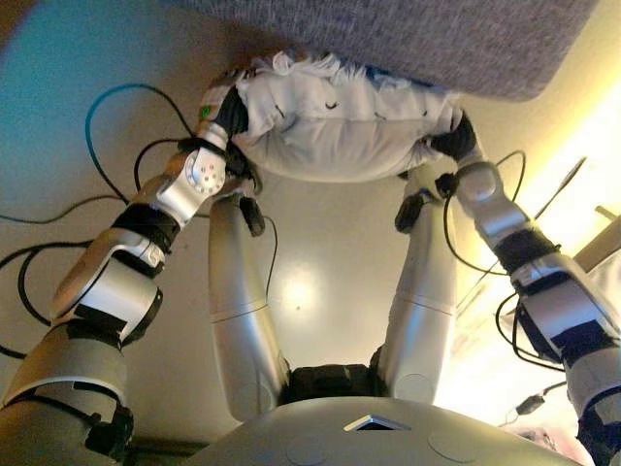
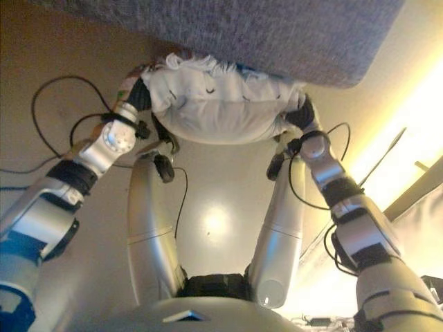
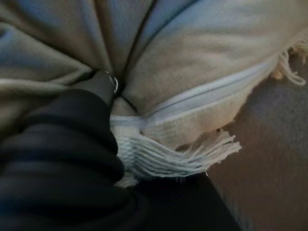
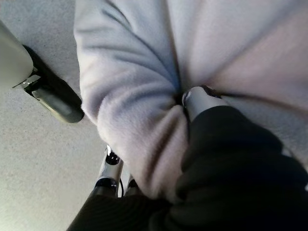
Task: Pick up the cushion and take it to the sofa
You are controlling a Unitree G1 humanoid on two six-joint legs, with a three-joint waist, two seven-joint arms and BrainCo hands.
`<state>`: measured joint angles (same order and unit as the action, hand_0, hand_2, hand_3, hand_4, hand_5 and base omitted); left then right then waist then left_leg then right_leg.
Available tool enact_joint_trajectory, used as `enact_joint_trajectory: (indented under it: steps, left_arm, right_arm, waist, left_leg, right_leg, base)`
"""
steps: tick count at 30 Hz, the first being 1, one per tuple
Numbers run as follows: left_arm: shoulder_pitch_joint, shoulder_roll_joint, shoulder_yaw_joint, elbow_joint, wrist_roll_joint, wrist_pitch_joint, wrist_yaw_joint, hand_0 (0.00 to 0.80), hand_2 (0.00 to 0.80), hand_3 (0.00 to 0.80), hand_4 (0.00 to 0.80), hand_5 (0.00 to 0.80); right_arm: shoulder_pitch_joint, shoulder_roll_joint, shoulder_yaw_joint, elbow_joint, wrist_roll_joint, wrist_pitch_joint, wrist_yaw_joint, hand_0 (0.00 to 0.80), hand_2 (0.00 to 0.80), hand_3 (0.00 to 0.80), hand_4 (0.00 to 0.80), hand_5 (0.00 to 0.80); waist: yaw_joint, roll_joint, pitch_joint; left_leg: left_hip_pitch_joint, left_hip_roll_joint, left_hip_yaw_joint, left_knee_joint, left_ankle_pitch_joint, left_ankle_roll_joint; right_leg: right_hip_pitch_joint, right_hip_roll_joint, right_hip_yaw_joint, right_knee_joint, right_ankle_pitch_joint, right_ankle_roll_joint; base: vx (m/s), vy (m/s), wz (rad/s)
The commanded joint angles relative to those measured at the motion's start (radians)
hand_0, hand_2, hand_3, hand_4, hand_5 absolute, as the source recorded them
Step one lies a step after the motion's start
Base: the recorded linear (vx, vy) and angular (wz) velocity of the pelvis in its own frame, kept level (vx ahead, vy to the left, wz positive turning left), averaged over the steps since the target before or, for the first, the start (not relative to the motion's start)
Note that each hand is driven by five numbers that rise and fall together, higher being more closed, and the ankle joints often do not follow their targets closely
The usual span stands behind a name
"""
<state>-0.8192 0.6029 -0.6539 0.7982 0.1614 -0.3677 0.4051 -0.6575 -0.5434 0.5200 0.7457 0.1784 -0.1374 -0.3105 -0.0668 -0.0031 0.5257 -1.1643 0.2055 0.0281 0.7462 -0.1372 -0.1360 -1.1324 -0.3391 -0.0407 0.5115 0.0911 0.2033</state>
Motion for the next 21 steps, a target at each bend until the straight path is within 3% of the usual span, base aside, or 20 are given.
enact_joint_trajectory:
  steps: [1, 10, 16, 18, 21]
  left_arm:
    - [0.008, -0.045, 0.058, -0.131, -0.013, -0.07, 0.052, 0.8, 0.8, 0.8, 0.8, 0.8]
    - [0.094, -0.068, 0.116, -0.158, -0.111, -0.108, 0.049, 0.8, 0.8, 0.8, 0.8, 0.8]
    - [0.269, -0.107, 0.207, -0.3, -0.195, -0.132, 0.038, 0.8, 0.8, 0.8, 0.8, 0.8]
    - [0.314, -0.106, 0.238, -0.347, -0.22, -0.11, 0.019, 0.8, 0.8, 0.8, 0.8, 0.8]
    - [0.349, -0.105, 0.272, -0.376, -0.261, -0.092, -0.047, 0.8, 0.8, 0.8, 0.8, 0.8]
  right_arm:
    - [0.041, -0.007, -0.051, -0.128, 0.06, -0.135, -0.036, 0.8, 0.8, 0.8, 0.8, 0.8]
    - [0.197, 0.045, -0.125, -0.226, 0.229, -0.235, 0.067, 0.8, 0.8, 0.8, 0.8, 0.8]
    - [0.293, 0.059, -0.194, -0.36, 0.244, -0.208, 0.14, 0.8, 0.8, 0.8, 0.8, 0.8]
    - [0.303, 0.061, -0.208, -0.397, 0.277, -0.197, 0.172, 0.8, 0.8, 0.8, 0.8, 0.8]
    - [0.345, 0.072, -0.238, -0.434, 0.318, -0.194, 0.209, 0.8, 0.8, 0.8, 0.8, 0.8]
  waist:
    - [-0.009, -0.006, -0.006]
    - [-0.004, -0.051, -0.006]
    - [0.043, -0.089, -0.045]
    - [0.061, -0.099, -0.065]
    - [0.063, -0.1, -0.104]
  left_leg:
    - [0.108, 0.031, -0.037, -0.174, 0.13, -0.036]
    - [0.366, 0.011, -0.041, -0.334, 0.165, -0.032]
    - [0.514, -0.045, -0.164, -0.309, 0.103, -0.014]
    - [0.538, -0.046, -0.183, -0.295, 0.079, -0.011]
    - [0.592, -0.027, -0.136, -0.315, 0.077, -0.006]
  right_leg:
    - [0.116, -0.008, -0.001, -0.071, 0.046, 0.03]
    - [0.376, -0.01, -0.041, -0.225, 0.063, 0.043]
    - [0.526, 0.007, 0.008, -0.255, 0.043, 0.034]
    - [0.549, 0.008, 0.02, -0.253, 0.039, 0.035]
    - [0.609, 0.0, 0.004, -0.245, 0.021, 0.036]
  base:
    - [0.018, -0.043, -0.07]
    - [0.014, -0.032, -0.06]
    - [0.098, 0.031, -0.21]
    - [0.134, 0.034, -0.37]
    - [0.123, 0.022, -0.22]
